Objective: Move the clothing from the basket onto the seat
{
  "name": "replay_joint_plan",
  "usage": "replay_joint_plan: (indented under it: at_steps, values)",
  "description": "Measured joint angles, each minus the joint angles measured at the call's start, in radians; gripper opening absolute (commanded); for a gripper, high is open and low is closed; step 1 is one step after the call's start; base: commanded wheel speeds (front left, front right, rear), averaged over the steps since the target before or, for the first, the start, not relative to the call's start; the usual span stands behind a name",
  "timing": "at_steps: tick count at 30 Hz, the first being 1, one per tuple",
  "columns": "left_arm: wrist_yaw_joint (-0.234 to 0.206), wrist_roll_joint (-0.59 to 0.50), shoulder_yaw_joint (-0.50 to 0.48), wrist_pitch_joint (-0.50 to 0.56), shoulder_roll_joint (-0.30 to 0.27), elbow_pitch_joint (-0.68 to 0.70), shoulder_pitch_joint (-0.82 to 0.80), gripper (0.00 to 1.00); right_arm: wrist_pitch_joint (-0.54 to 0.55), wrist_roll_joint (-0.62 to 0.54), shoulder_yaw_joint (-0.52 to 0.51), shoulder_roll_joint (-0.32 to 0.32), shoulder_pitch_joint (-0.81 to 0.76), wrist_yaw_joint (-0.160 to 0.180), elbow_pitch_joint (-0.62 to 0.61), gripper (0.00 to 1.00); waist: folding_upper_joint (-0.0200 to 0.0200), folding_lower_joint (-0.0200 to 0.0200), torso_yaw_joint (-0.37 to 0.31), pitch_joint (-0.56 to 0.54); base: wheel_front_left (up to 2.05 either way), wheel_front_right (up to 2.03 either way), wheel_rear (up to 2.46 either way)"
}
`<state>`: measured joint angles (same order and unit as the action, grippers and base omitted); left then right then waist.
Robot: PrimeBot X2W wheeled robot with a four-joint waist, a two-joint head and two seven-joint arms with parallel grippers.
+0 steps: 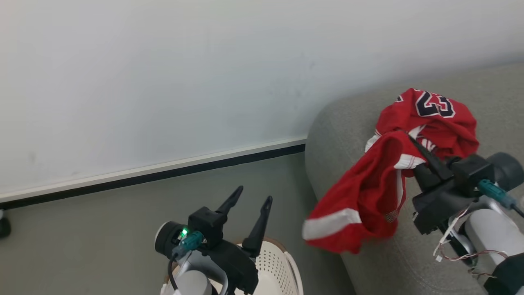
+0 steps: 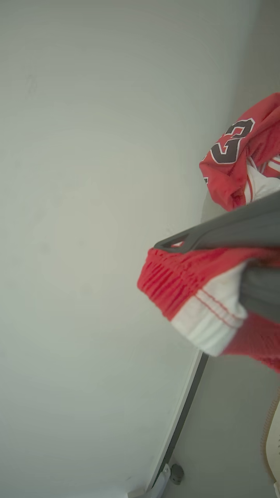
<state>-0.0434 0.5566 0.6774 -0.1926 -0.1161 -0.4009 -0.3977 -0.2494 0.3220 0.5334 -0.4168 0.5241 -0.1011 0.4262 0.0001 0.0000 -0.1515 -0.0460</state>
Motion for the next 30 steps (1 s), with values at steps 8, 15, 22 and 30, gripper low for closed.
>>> replay_joint_plan:
  at_steps: [8, 15, 22, 30]
  values:
    - [0.0, -0.012, 0.038, -0.009, 0.016, 0.03, 0.03, 1.0, -0.004, -0.01, -0.043, -0.07, -0.025, 0.031, -0.137, 0.0, -0.0001, 0.0, -0.072, 0.009, 0.0, 0.0, 0.0]
    - [-0.001, -0.024, 0.062, -0.012, 0.027, 0.047, 0.035, 1.0, -0.007, -0.011, -0.065, -0.103, -0.026, 0.041, -0.237, 0.0, 0.0, 0.0, -0.115, 0.041, 0.0, 0.0, 0.0]
    - [-0.001, -0.056, 0.072, -0.012, 0.028, 0.069, 0.023, 1.0, 0.01, -0.005, -0.095, -0.12, -0.001, 0.041, -0.284, 0.0, 0.0, 0.0, -0.131, 0.1, 0.0, 0.0, 0.0]
    - [-0.001, -0.083, 0.08, -0.009, 0.017, 0.119, -0.037, 1.0, 0.047, 0.013, -0.216, -0.188, 0.178, 0.062, -0.294, 0.0, 0.0, 0.0002, -0.132, 0.201, 0.0, 0.0, 0.0]
